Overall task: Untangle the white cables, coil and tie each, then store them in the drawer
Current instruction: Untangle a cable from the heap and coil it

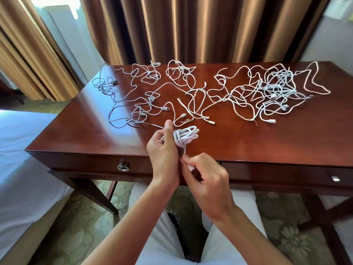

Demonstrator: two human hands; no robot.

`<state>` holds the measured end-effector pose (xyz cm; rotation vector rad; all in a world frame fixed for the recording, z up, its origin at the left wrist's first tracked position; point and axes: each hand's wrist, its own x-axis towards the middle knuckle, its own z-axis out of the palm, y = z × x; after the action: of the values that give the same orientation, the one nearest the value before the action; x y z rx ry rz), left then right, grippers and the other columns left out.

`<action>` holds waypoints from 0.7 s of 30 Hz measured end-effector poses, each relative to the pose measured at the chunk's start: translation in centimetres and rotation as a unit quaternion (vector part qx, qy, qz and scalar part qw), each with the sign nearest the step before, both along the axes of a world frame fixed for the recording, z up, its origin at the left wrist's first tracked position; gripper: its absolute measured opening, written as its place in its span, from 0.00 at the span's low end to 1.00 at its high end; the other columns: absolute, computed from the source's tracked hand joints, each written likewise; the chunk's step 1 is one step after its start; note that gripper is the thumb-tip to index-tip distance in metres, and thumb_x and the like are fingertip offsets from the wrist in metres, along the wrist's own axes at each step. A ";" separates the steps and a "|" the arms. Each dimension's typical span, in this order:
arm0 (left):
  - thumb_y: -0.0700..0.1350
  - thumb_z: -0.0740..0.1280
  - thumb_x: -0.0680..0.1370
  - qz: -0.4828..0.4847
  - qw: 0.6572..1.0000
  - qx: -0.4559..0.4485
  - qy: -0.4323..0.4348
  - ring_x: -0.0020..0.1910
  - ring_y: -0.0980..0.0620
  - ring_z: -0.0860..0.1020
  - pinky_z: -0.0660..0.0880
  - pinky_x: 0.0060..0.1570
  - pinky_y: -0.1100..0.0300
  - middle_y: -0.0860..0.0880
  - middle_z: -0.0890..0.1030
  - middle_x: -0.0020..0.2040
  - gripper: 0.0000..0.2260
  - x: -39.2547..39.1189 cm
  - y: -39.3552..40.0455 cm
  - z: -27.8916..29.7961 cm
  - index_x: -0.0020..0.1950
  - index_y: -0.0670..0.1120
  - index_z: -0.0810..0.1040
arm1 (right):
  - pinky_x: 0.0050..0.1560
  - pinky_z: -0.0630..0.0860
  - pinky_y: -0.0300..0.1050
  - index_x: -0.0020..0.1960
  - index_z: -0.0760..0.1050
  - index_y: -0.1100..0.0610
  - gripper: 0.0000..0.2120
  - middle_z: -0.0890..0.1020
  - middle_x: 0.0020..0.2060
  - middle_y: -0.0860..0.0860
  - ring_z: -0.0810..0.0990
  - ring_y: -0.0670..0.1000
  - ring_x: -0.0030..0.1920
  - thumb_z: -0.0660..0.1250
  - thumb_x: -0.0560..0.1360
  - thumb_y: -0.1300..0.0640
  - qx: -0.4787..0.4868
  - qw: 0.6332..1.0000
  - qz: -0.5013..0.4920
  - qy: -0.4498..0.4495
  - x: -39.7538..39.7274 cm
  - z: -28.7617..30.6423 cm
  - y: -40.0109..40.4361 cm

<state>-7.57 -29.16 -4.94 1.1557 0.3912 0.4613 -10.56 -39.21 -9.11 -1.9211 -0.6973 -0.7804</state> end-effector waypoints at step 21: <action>0.52 0.70 0.79 -0.003 0.999 -0.022 0.036 0.23 0.54 0.68 0.66 0.23 0.62 0.47 0.73 0.28 0.15 -0.6 -0.1 0.0 0.42 0.43 0.71 | 0.45 0.78 0.38 0.46 0.84 0.61 0.03 0.85 0.43 0.53 0.84 0.47 0.43 0.72 0.74 0.62 0.304 0.905 0.153 0.256 0.0 3.3 -0.2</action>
<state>-8.19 -29.25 -4.98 1.1335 0.4583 0.4035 -10.56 -39.43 -5.82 -1.3091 -0.3509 -0.2217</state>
